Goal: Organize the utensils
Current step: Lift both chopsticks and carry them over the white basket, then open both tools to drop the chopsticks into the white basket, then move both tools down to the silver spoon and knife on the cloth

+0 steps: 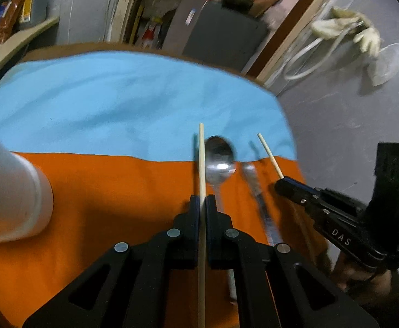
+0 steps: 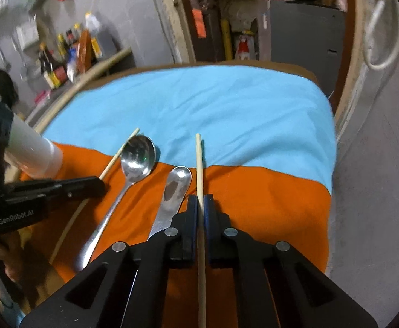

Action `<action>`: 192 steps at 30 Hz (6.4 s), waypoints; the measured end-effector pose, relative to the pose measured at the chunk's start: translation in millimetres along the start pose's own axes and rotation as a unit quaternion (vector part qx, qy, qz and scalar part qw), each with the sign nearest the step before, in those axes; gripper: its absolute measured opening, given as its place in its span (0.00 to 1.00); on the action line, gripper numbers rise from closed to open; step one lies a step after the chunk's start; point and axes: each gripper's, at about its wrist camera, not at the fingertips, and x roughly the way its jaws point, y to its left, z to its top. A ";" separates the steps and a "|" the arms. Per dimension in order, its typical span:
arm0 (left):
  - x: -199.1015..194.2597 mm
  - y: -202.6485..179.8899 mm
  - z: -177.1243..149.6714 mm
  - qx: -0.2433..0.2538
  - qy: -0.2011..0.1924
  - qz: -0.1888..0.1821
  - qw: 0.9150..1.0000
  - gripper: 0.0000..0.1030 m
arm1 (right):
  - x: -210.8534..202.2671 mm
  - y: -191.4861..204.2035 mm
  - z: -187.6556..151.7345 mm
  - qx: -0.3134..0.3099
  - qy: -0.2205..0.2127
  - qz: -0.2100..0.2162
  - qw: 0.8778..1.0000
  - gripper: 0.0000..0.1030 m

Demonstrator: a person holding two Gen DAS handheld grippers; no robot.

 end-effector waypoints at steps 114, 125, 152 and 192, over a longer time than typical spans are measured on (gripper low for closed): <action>-218.8 163.7 -30.7 0.032 -0.523 0.065 0.849 0.02 | -6.7 272.7 22.7 -0.106 -0.473 0.054 0.873 0.04; -228.5 161.8 -25.7 0.025 -0.467 0.046 0.882 0.18 | -24.4 263.4 27.7 -0.082 -0.452 0.065 0.886 0.22; -255.3 21.2 -40.1 0.044 -0.380 0.141 0.913 0.95 | -152.7 147.8 21.9 -0.021 -0.377 0.007 0.926 1.00; -22.8 -6.8 -40.7 0.056 -0.053 0.079 0.994 0.95 | -56.3 21.9 -69.3 -0.003 -0.066 -0.058 0.996 0.78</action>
